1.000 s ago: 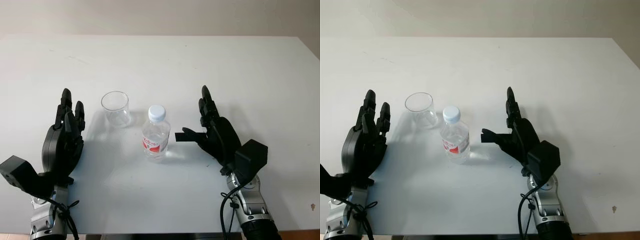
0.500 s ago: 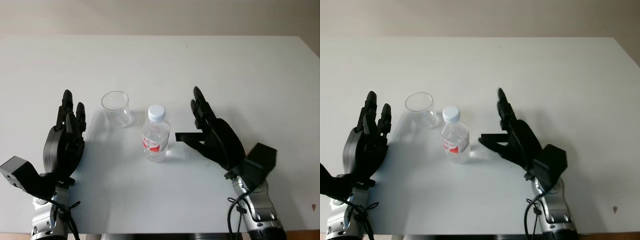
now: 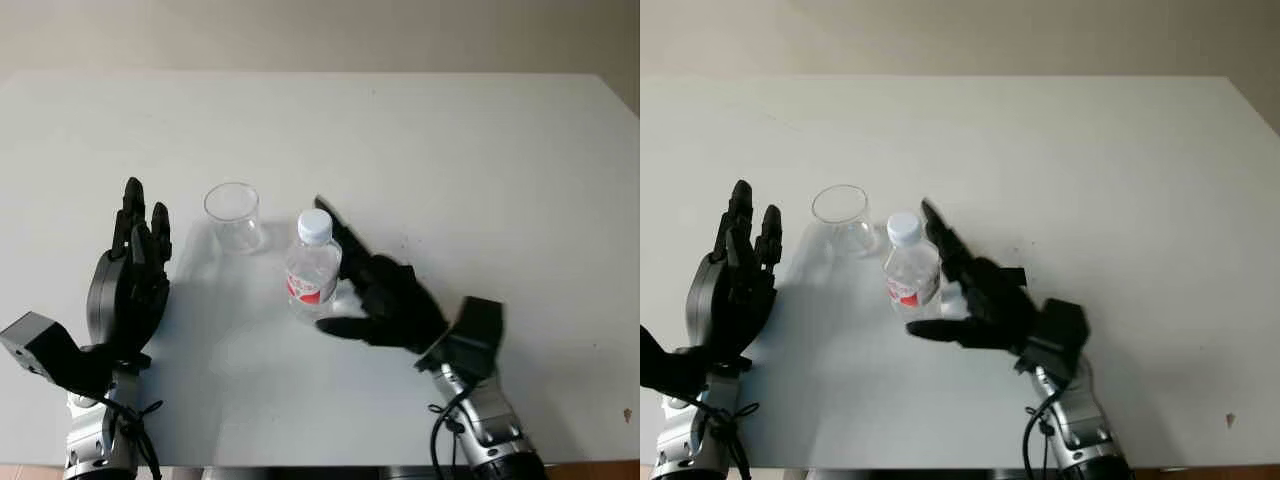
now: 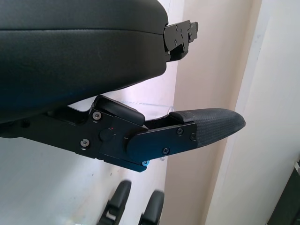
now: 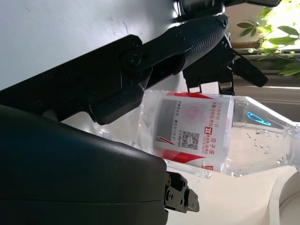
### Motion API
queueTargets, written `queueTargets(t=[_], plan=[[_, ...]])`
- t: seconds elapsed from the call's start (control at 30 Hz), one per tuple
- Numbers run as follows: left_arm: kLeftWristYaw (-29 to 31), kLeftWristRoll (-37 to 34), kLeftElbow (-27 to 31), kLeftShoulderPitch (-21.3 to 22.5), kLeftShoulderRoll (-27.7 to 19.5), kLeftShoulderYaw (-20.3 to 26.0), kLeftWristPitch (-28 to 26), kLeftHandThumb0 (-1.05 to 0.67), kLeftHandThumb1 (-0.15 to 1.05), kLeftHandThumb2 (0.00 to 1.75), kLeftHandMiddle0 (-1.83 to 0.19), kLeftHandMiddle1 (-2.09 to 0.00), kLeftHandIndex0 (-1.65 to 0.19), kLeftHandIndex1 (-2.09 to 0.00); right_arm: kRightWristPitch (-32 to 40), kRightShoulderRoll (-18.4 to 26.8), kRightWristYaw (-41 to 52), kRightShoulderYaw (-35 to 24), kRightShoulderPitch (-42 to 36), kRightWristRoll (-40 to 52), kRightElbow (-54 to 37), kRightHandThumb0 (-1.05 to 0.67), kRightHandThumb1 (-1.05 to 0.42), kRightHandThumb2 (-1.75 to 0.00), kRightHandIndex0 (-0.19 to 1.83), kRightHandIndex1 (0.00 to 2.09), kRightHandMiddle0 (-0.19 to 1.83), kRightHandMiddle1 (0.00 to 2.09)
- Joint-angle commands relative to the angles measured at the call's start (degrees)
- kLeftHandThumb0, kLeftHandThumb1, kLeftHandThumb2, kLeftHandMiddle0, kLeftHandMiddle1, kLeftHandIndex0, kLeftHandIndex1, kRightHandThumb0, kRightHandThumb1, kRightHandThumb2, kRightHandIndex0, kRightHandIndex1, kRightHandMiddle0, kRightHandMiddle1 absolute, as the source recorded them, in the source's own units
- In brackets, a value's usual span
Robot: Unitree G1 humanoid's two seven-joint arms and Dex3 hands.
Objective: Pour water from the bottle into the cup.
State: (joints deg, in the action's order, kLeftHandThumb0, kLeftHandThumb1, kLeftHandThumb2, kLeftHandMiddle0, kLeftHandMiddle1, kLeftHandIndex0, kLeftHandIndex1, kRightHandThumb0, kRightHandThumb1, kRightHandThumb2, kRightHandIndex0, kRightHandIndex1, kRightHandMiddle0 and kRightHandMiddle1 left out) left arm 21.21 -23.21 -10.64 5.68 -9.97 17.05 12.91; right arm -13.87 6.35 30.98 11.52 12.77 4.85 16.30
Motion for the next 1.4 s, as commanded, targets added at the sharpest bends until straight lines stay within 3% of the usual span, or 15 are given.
queueTargets(t=[0.0, 0.2, 0.5, 0.6, 0.63, 0.67, 0.7, 0.73, 0.77, 0.8, 0.87, 0.97, 1.2, 1.37], plan=[[-0.13, 0.43, -1.41, -1.96, 1.11, -0.4, -0.24, -0.81, 1.05, 0.62, 0.19, -0.05, 0.19, 0.0, -1.16, -1.37, -0.62, 0.57, 0.66, -0.81, 3.21, -1.0, -0.91, -0.05, -0.19, 0.0, -0.19, 0.0], [0.18, 0.21, -2.05, -1.51, 1.18, -0.45, -0.07, -0.8, 1.05, 0.62, 0.19, -0.05, 0.19, 0.0, -3.72, -3.6, -1.69, 0.71, 3.76, -2.24, 10.07, -1.02, -0.92, -0.06, -0.19, 0.0, -0.19, 0.0], [-0.38, 0.32, -2.17, -0.89, 1.24, -0.46, -0.58, -0.79, 1.05, 0.61, 0.18, -0.06, 0.19, -0.01, -4.86, -5.93, -0.91, 0.08, 5.86, -0.57, 12.59, -0.98, -0.91, -0.05, -0.19, 0.0, -0.19, 0.0], [-0.13, 0.22, -2.37, -0.8, 1.25, -0.5, -0.35, -0.79, 1.05, 0.62, 0.18, -0.05, 0.19, -0.01, -3.87, -6.23, 1.17, -0.16, 6.86, 0.99, 12.61, -0.93, -0.88, -0.04, -0.08, 0.06, -0.03, 0.09], [-0.16, 0.22, -2.45, -0.77, 1.3, -0.48, -0.29, -0.79, 1.05, 0.62, 0.19, -0.05, 0.19, 0.0, -2.68, -6.48, 2.14, -0.47, 7.13, 2.13, 12.41, -0.89, -0.86, -0.05, -0.01, 0.19, 0.05, 0.27], [-0.2, 0.26, -2.56, -0.74, 1.35, -0.47, -0.2, -0.79, 1.05, 0.62, 0.19, -0.05, 0.19, 0.0, -1.73, -6.59, 2.99, -0.71, 7.46, 2.93, 12.35, -0.81, -0.82, -0.05, -0.07, 0.85, -0.06, 1.02], [-0.09, 0.29, -2.72, -0.71, 1.37, -0.46, 0.04, -0.79, 1.05, 0.62, 0.19, -0.05, 0.19, 0.0, -1.52, -6.46, 3.85, -0.79, 7.85, 3.27, 12.47, -0.77, -0.8, -0.05, -0.11, 1.27, -0.1, 1.42], [0.03, 0.26, -2.84, -0.71, 1.37, -0.43, 0.17, -0.79, 1.05, 0.63, 0.19, -0.05, 0.19, 0.0, -1.64, -6.11, 4.52, -0.68, 8.22, 3.1, 12.47, -0.71, -0.8, -0.05, -0.05, 1.56, -0.03, 1.7], [0.06, 0.26, -2.83, -0.76, 1.38, -0.41, 0.25, -0.79, 1.05, 0.63, 0.19, -0.05, 0.19, 0.0, -1.92, -5.62, 5.06, -0.49, 8.56, 2.58, 12.37, -0.62, -0.81, -0.06, 0.16, 1.84, 0.16, 1.93], [0.2, 0.12, -2.84, -0.8, 1.36, -0.35, 0.3, -0.79, 1.05, 0.63, 0.19, -0.05, 0.19, 0.0, -2.41, -5.03, 5.38, -0.22, 8.86, 1.74, 12.21, -0.56, -0.82, -0.06, 0.33, 1.97, 0.32, 2.01], [0.25, -0.03, -2.82, -0.85, 1.32, -0.22, 0.31, -0.79, 1.05, 0.62, 0.19, -0.05, 0.19, 0.0, -3.52, -3.94, 4.88, 0.37, 9.33, -0.63, 11.98, -0.51, -0.9, -0.07, 0.79, 2.07, 0.76, 2.08], [-0.02, 0.07, -2.56, -0.91, 1.27, -0.12, 0.2, -0.79, 1.05, 0.61, 0.18, -0.05, 0.19, 0.0, -2.84, -2.5, 4.62, 1.08, 9.63, -3.03, 10.89, -0.5, -1.02, -0.07, 1.25, 2.04, 1.14, 2.09], [-0.67, 0.2, -2.02, -0.9, 1.26, -0.32, -0.33, -0.79, 1.05, 0.62, 0.18, -0.05, 0.19, -0.02, -4.38, 0.57, 7.53, 2.33, 10.11, -4.82, 10.03, -0.45, -1.05, -0.16, 1.71, 2.09, 1.63, 2.09], [-0.91, 0.31, -1.86, -0.68, 1.08, -0.32, -0.73, -0.79, 1.05, 0.61, 0.18, -0.05, 0.19, -0.01, -5.36, 1.14, 7.34, 2.45, 9.73, -5.52, 10.16, -0.44, -1.05, -0.23, 1.7, 2.09, 1.63, 2.09]])
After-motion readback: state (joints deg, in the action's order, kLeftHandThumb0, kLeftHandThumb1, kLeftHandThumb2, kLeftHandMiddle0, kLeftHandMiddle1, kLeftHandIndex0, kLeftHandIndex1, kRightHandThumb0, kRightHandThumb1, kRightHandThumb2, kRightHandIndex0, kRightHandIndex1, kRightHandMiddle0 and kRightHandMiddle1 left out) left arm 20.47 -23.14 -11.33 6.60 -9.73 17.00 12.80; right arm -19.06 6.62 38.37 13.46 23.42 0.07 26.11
